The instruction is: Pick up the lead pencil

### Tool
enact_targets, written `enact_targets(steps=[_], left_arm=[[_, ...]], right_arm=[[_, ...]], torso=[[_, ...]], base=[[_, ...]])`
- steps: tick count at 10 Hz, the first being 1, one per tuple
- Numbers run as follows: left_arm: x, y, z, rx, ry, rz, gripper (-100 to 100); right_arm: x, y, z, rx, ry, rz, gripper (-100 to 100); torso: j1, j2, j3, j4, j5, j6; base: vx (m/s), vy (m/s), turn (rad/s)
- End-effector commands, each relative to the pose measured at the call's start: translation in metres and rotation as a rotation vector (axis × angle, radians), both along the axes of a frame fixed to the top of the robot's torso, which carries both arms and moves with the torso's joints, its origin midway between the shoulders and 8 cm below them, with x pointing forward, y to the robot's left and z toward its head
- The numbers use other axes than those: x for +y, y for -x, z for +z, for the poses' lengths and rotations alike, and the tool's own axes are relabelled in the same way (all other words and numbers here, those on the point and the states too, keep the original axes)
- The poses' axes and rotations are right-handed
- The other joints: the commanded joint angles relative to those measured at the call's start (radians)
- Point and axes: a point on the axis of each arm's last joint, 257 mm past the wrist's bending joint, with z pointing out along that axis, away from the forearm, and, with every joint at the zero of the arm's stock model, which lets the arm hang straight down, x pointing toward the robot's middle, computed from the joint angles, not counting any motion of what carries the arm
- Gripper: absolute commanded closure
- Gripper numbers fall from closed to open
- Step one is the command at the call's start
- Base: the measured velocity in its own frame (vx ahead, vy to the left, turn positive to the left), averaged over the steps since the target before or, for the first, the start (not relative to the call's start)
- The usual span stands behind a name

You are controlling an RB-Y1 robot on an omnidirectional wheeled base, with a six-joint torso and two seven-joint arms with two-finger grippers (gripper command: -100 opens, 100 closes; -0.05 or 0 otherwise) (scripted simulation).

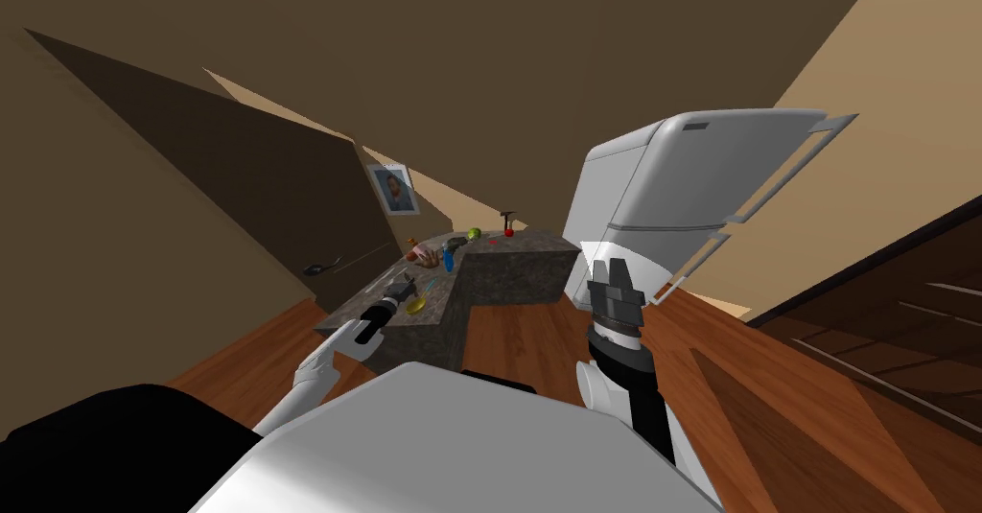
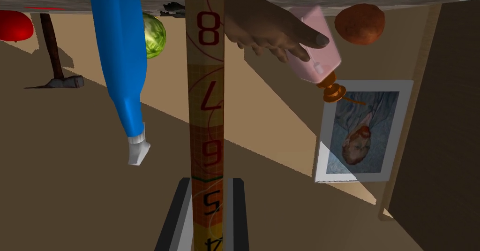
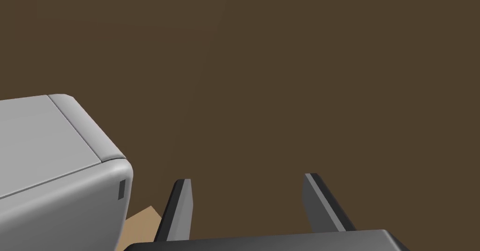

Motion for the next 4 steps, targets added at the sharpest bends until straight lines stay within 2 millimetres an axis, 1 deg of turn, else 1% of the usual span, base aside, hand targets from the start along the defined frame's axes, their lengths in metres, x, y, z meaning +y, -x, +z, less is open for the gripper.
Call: enact_targets(steps=[1, 2, 3, 4], left_arm=[[-0.0186, -0.0125, 0.0096, -0.019, -0.001, -0.001, 100], [-0.0142, -0.0120, 0.0100, -0.011, -0.002, 0.021, 100], [-0.0154, -0.0119, 0.0104, -0.015, 0.001, 0.007, 100], [-0.0149, -0.0117, 0.0101, -0.014, 0.001, 0.011, 0]], right_arm=[[0.0000, 0.0000, 0.0000, 0.000, 0.000, 0.000, 0], [0.0000, 0.0000, 0.0001, 0.000, 0.000, 0.000, 0], [0.0000, 0.0000, 0.0001, 0.000, 0.000, 0.000, 0], [0.0000, 0.0000, 0.0000, 0.000, 0.000, 0.000, 0]], torso=[[0.000, 0.000, 0.000, 0.000, 0.000, 0.000], [0.001, 0.003, 0.002, 0.001, 0.000, 0.001], [0.005, 0.006, 0.003, 0.001, 0.000, -0.001], [0.003, 0.003, 0.002, 0.001, 0.000, -0.001]], base=[[-0.107, 0.037, -0.007], [-0.145, 0.095, 0.019], [-0.059, 0.050, 0.009], [-0.011, 0.008, 0.001]])
